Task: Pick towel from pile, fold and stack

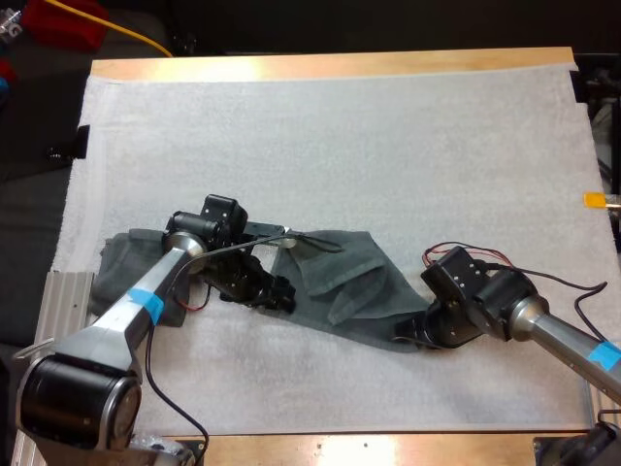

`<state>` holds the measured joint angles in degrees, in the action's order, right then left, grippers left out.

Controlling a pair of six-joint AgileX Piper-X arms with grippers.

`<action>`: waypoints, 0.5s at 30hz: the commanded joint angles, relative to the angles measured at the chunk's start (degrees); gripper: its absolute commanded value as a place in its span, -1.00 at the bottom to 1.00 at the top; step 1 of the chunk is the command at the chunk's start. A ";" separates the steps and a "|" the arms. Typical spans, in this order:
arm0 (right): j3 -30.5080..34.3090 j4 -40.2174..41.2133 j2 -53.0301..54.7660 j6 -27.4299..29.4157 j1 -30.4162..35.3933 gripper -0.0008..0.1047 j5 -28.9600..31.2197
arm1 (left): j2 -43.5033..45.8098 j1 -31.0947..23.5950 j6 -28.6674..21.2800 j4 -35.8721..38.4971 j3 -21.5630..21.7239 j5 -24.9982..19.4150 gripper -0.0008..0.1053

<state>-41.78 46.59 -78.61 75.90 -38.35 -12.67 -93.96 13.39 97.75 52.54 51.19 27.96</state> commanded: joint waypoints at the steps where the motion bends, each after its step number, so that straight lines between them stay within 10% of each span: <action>1: -0.08 0.07 0.50 0.64 0.06 -0.97 -0.25 | -0.36 0.20 -0.24 0.09 0.04 2.79 0.31; 11: -0.08 0.07 0.50 -0.26 0.06 -0.97 -0.25 | -5.14 0.20 0.16 0.74 0.04 5.38 0.28; 15: -0.08 0.07 0.50 -0.26 0.06 -0.97 -0.25 | -5.23 0.20 0.50 0.63 0.04 5.38 -0.12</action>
<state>-41.78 46.59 -78.61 75.90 -38.35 -12.67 -97.83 13.26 98.09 53.33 52.05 33.40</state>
